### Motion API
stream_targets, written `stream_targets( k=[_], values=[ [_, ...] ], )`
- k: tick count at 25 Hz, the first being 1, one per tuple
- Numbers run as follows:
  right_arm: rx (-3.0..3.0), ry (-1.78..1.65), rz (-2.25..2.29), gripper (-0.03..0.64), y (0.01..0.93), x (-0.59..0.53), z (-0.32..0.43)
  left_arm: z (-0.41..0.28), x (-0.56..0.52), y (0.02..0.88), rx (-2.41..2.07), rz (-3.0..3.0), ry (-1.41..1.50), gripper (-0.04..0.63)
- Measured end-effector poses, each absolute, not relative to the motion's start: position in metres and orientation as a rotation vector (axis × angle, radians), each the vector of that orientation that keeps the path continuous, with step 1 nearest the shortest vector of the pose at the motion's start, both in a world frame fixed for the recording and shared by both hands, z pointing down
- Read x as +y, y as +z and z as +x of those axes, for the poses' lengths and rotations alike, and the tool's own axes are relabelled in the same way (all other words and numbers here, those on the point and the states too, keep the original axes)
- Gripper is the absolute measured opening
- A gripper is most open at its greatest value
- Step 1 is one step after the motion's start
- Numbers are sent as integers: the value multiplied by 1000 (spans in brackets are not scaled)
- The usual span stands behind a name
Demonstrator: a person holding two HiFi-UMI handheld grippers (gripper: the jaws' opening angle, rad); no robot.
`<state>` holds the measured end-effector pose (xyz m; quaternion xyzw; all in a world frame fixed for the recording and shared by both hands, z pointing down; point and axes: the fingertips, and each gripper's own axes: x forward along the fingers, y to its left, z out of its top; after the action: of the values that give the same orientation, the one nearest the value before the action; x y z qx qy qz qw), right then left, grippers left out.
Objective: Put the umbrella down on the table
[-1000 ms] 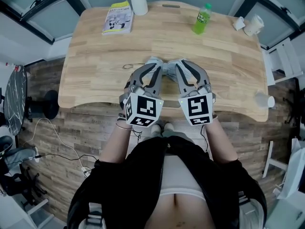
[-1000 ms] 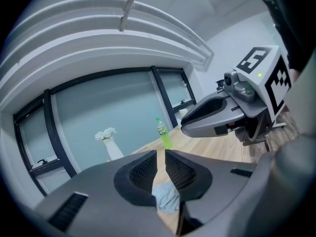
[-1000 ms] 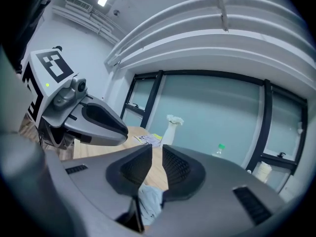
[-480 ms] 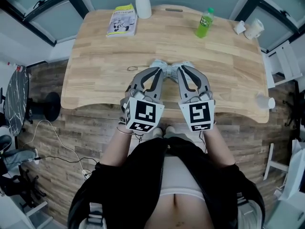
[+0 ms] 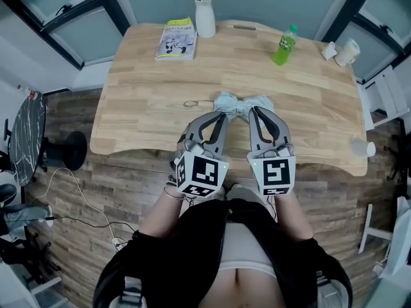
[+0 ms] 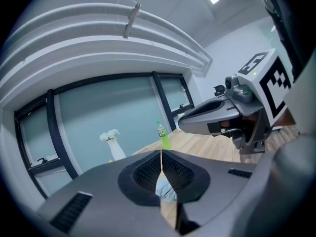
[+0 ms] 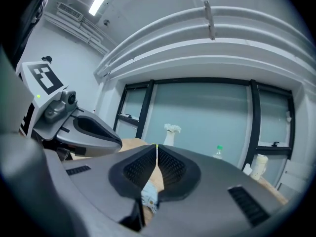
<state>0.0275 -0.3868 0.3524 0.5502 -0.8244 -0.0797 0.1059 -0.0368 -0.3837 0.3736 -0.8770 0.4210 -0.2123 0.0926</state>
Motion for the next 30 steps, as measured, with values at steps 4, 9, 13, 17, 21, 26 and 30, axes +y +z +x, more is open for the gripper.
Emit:
stream_targets(
  k=[4, 9, 13, 17, 21, 26, 30],
  values=[
    [-2422, -238, 1644, 34, 348, -380, 28, -36, -378, 364, 1247, -2609, -584, 12],
    [-2405, -285, 1650, 33, 336, -367, 34, -34, -368, 354, 1259, -2601, -553, 14],
    [-2412, -295, 1649, 32, 330, -350, 45, -26, -349, 349, 1269, -2602, -514, 12],
    [-2474, -272, 1584, 32, 331, -322, 47, -12, -321, 343, 1266, -2639, -471, 12],
    [-2492, -273, 1558, 31, 329, -287, 51, -6, -292, 344, 1302, -2649, -448, 12],
    [-2534, -256, 1580, 29, 323, -246, 64, -2, -259, 345, 1371, -2591, -471, 12],
    [-2546, -267, 1643, 29, 318, -214, 84, 1, -227, 344, 1422, -2586, -441, 12]
  ],
)
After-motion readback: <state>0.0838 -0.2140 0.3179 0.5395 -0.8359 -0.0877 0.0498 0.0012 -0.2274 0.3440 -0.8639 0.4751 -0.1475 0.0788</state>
